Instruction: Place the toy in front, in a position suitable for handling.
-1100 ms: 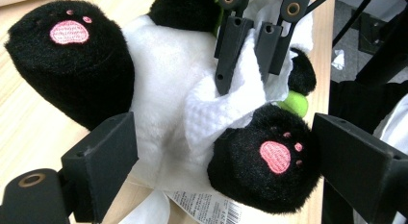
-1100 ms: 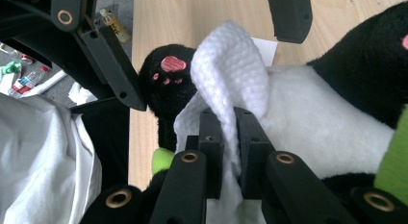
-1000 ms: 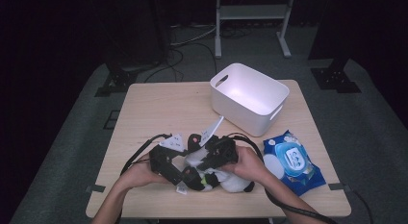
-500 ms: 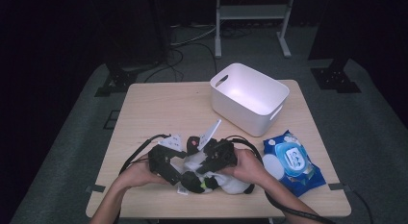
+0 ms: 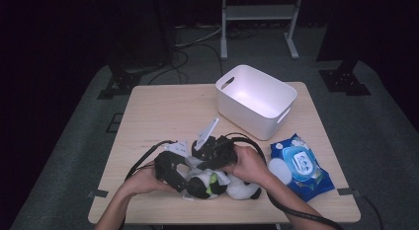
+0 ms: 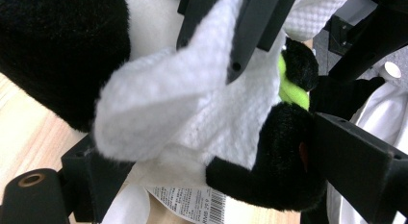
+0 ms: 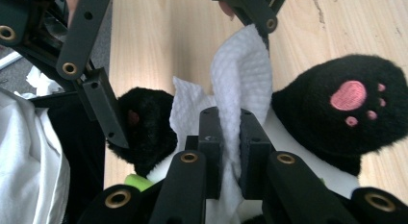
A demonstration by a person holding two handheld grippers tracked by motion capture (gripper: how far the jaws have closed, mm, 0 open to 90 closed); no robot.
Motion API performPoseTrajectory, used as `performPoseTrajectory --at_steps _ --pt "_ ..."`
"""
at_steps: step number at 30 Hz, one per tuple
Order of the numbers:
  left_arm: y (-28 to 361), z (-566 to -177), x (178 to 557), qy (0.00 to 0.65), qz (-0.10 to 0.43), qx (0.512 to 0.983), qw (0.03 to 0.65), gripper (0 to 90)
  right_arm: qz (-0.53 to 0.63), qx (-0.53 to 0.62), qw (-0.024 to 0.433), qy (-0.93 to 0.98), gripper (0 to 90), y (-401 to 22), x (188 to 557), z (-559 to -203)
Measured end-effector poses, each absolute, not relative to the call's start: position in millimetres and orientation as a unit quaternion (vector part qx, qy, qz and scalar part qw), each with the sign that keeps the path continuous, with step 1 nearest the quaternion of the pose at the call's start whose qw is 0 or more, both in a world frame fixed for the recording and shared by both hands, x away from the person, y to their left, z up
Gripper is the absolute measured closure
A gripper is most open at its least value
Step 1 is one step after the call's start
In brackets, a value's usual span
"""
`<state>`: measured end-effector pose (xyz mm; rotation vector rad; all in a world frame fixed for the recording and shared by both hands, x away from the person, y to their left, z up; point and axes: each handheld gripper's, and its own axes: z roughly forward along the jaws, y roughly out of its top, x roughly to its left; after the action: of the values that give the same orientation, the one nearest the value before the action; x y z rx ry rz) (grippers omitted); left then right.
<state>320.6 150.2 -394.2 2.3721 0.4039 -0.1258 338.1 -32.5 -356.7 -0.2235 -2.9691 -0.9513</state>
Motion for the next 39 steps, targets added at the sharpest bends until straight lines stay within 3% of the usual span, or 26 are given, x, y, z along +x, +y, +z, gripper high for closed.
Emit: performPoseTrajectory --at_steps 9,18,31,39 --pt "148.4 -394.5 318.6 0.148 -0.049 0.922 0.354 9.2 -0.307 -0.084 -0.031 -0.948 81.5 -46.1 345.3 -343.2" --pt "147.4 -389.9 317.3 0.145 -0.040 0.922 0.356 9.2 -0.314 -0.119 -0.010 -0.942 81.7 -61.0 356.9 -356.2" --pt "140.0 -385.5 313.4 0.129 -0.038 0.926 0.353 9.6 -0.319 -0.116 0.025 -0.940 82.2 -61.4 345.3 -363.5" --pt "141.0 -389.6 316.6 0.138 -0.046 0.924 0.353 9.5 -0.305 -0.101 0.013 -0.947 80.9 -54.4 343.6 -351.3"
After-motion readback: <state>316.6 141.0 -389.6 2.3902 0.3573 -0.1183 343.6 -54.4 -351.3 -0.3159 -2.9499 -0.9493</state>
